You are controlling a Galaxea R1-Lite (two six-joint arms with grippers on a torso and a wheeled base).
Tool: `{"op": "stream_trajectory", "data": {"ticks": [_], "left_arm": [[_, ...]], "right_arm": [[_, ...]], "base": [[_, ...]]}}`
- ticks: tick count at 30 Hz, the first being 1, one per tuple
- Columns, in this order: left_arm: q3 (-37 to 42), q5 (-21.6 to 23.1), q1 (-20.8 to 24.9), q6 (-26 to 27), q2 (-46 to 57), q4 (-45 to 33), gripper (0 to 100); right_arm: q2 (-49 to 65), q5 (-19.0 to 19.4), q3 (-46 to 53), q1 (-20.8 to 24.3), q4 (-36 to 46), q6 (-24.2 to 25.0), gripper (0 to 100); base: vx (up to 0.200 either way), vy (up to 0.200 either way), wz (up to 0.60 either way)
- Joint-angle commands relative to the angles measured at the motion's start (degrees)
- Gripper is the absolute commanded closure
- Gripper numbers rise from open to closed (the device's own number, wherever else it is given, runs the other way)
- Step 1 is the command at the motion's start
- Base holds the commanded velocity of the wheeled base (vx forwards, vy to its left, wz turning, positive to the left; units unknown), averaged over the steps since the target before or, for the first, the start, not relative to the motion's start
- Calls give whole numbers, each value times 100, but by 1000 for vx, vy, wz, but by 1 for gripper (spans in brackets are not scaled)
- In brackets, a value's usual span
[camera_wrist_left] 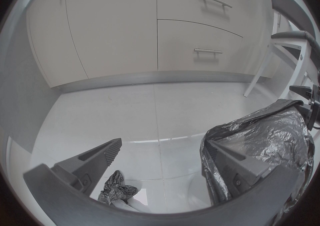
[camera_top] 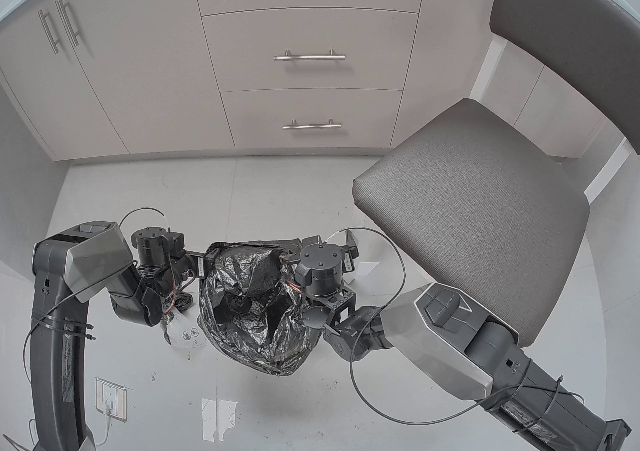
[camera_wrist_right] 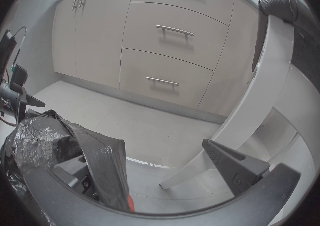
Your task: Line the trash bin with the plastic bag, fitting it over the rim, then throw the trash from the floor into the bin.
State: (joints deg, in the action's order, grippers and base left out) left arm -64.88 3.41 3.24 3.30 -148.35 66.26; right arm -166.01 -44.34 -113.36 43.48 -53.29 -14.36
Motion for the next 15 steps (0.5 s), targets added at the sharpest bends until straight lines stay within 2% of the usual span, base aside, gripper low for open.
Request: {"op": "stream_trajectory", "data": {"ticks": [1,15], "left_arm": [[10,-7,45,-14,-45,54,0],[142,10,177,-23,-432,72,0]], "right_arm": [[34,-5,25,2,-24,3,0],[86,-5,271,-33,-15,-49,0]], "base": [[0,0,0],[0,0,0]]}}
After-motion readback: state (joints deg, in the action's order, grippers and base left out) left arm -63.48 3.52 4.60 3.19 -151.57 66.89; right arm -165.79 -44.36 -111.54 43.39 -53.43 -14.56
